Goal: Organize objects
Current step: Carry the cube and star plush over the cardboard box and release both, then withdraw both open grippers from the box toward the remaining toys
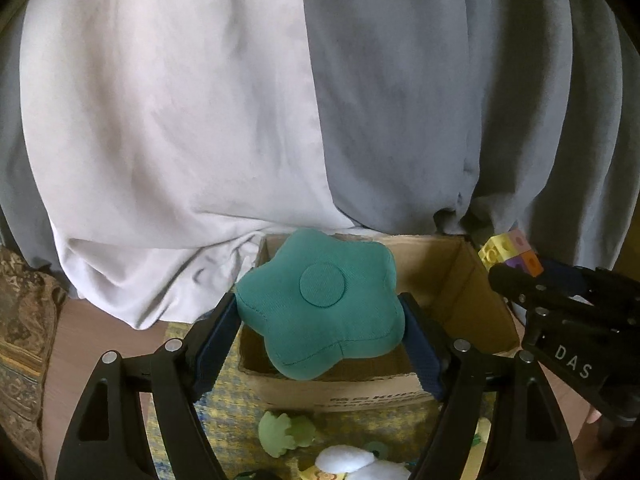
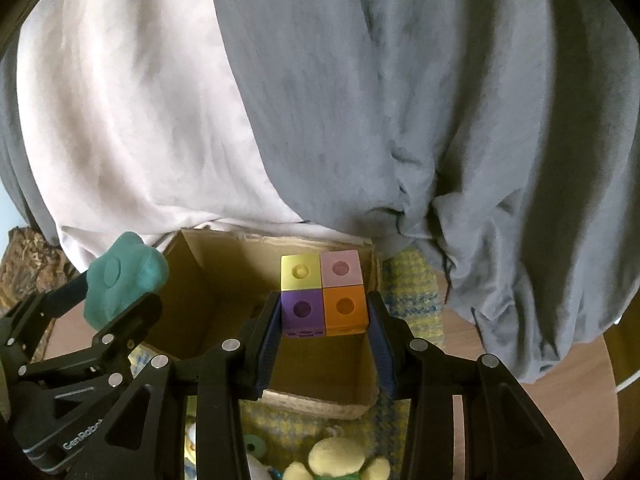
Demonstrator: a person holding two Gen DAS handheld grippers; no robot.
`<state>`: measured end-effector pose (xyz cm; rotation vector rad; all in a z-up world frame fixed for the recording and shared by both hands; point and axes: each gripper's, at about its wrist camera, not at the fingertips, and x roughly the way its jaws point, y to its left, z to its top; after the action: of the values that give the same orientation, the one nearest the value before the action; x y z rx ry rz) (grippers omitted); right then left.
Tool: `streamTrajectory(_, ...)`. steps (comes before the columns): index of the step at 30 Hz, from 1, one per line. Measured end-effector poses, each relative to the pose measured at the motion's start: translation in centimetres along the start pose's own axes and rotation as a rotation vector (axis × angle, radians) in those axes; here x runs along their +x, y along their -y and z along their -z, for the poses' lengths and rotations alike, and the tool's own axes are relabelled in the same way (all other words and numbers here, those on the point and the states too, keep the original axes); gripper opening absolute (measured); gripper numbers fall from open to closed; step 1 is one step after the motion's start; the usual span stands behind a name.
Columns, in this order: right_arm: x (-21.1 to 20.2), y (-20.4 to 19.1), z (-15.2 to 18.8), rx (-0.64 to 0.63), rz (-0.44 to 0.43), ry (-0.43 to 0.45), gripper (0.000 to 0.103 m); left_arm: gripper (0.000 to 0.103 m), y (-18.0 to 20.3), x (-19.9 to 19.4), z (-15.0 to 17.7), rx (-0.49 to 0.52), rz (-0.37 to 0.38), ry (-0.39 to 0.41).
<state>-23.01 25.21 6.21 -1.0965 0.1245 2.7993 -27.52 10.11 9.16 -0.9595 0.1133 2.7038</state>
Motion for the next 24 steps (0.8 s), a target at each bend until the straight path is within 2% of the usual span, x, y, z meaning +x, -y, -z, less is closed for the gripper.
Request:
streamTrajectory(1, 0.1, 0.1, 0.0, 0.007, 0.001, 0.003, 0.042, 0.08, 0.0, 0.1, 0.0, 0.0, -0.006, -0.002)
streamTrajectory(3, 0.1, 0.5, 0.1, 0.019, 0.003, 0.007, 0.055, 0.082, 0.1, 0.2, 0.0, -0.003, -0.019, -0.002)
streamTrajectory(4, 0.0, 0.6, 0.1, 0.022, 0.005, 0.012, 0.068, 0.083, 0.1, 0.2, 0.0, -0.005, -0.028, -0.003)
streamTrajectory(5, -0.1, 0.7, 0.0, 0.026, 0.012, 0.021, 0.074, 0.086, 0.0, 0.2, -0.1, -0.007, -0.036, -0.005)
streamTrajectory(9, -0.5, 0.8, 0.1, 0.025, 0.026, 0.038, 0.076, 0.093, 0.1, 0.3, 0.0, -0.003, -0.055, -0.014)
streamTrajectory(11, -0.7, 0.9, 0.3, 0.03, 0.031, 0.042, 0.082, 0.097, 0.0, 0.1, 0.3, -0.005, -0.08, -0.007)
streamTrajectory(13, -0.9, 1.2, 0.6, 0.046, 0.033, 0.043, 0.084, 0.101, -0.3, 0.0, 0.6, -0.021, -0.096, -0.005)
streamTrajectory(24, -1.8, 2.1, 2.9, 0.096, 0.052, 0.022, 0.085, 0.103, -1.1, -1.6, 2.6, -0.054, -0.151, 0.003)
